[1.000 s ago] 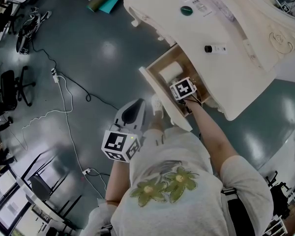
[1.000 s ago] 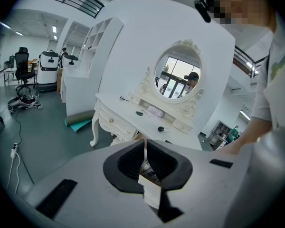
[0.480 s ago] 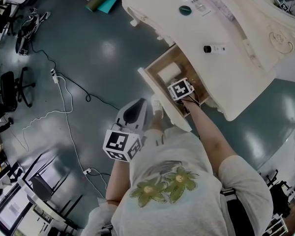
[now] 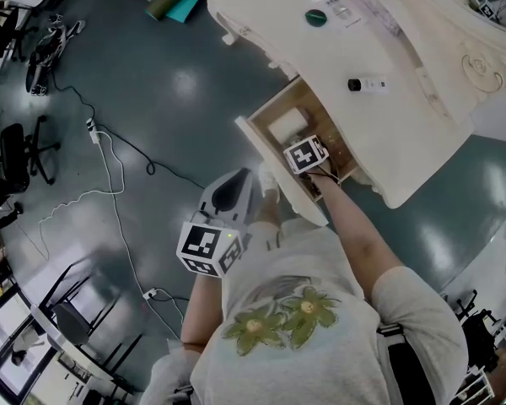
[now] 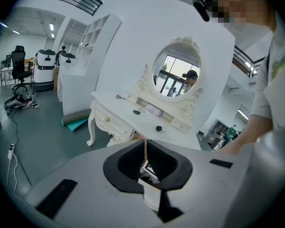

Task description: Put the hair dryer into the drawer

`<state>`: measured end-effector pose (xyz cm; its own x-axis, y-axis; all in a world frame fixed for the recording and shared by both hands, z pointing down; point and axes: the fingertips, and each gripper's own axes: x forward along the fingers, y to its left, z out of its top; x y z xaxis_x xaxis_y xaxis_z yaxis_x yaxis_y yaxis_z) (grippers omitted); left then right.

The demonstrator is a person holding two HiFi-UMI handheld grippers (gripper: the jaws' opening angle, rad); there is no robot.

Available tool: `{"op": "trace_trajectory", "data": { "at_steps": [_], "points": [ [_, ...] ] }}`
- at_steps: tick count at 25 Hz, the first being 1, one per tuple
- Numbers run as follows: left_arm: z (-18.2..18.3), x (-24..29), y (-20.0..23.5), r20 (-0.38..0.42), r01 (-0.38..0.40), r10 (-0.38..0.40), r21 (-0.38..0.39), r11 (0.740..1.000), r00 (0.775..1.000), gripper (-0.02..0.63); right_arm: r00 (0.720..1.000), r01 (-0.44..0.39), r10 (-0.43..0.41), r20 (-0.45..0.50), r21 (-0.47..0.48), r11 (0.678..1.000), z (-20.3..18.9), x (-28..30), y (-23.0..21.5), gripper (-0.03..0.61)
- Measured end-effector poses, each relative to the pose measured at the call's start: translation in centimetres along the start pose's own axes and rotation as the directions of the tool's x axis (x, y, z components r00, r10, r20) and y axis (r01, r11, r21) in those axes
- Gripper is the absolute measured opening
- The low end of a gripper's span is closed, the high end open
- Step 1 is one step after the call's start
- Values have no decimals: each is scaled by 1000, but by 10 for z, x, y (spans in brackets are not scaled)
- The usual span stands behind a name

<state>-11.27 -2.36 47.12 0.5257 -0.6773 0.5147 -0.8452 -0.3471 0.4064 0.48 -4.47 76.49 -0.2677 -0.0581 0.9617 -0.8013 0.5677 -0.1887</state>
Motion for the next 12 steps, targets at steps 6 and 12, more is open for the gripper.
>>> {"op": "trace_trajectory", "data": {
  "at_steps": [6,12],
  "points": [
    [0,3,-4,2,11,-11,0,1000,1000,23,1000,14,-14,0,-3,1000,1,0,-4,219],
    [-1,6,-10,3,22,-22,4,1000,1000,23,999,2,-2,38,-8,1000,0,0,-7,219]
  ]
}}
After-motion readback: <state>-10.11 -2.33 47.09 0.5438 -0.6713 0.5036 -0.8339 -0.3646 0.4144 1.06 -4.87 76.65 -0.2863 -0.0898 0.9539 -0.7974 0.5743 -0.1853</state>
